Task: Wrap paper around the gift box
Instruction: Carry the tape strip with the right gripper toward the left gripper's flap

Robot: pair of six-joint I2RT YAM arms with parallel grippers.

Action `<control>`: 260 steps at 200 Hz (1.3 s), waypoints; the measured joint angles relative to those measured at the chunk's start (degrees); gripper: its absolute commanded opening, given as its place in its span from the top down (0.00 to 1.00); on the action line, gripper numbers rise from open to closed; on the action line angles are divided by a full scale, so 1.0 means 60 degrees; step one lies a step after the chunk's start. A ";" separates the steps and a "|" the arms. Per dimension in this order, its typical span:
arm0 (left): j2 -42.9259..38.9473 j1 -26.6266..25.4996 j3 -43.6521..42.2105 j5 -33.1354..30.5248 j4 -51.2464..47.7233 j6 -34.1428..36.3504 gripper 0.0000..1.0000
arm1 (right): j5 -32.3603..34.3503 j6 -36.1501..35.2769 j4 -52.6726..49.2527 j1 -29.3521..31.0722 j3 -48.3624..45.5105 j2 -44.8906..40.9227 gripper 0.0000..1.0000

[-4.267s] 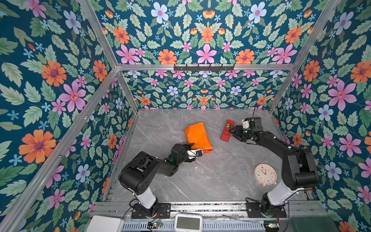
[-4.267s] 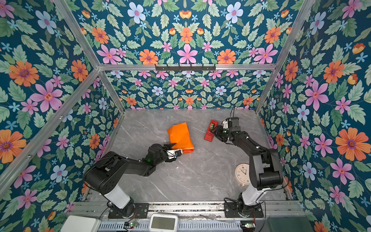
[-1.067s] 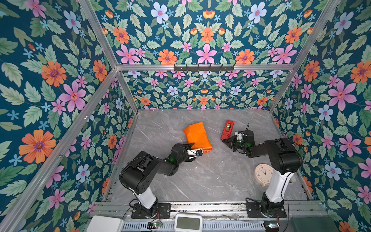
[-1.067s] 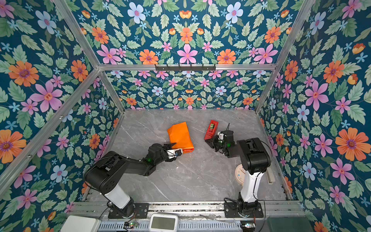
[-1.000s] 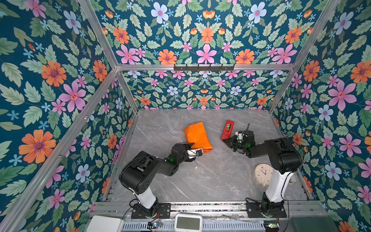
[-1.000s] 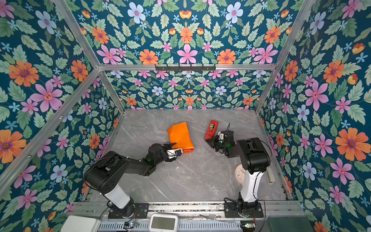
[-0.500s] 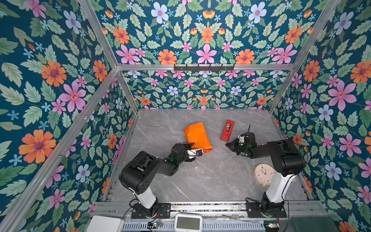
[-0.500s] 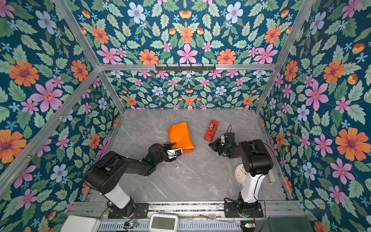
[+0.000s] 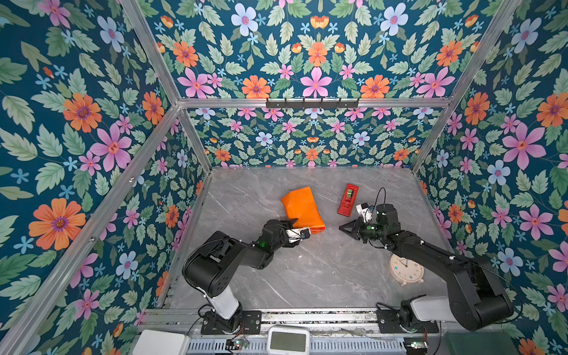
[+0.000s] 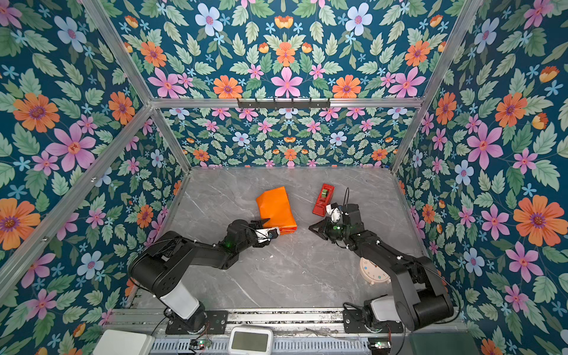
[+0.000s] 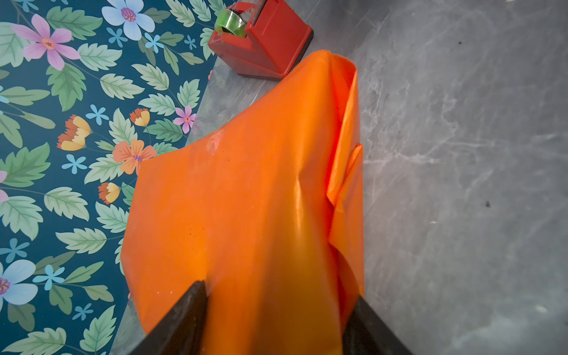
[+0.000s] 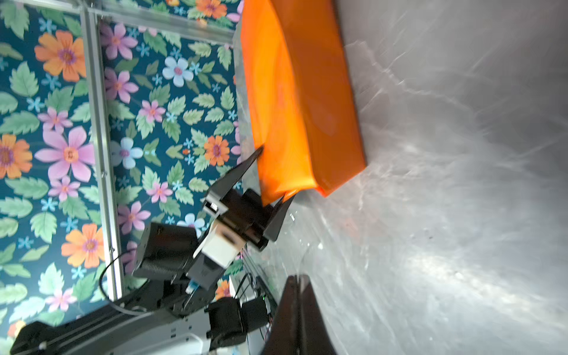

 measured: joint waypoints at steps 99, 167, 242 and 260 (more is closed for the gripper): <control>0.0033 0.0000 0.0004 -0.0040 0.0066 -0.0022 0.32 | -0.0674 -0.0226 0.0914 0.2149 0.2080 0.2426 1.00; 0.0029 0.0091 -0.0007 -0.0583 0.0058 -0.0033 0.32 | -0.0947 -0.0178 0.1734 0.2160 0.3075 0.3956 1.00; 0.0029 0.0113 0.0000 -0.0288 0.0098 -0.0102 0.35 | -0.0976 -0.1330 0.0240 0.1351 0.2379 0.3118 1.00; 0.0029 0.0146 0.0018 -0.0204 0.0091 -0.0138 0.35 | -0.1013 -0.2324 -0.0834 0.1370 0.2382 0.2601 1.00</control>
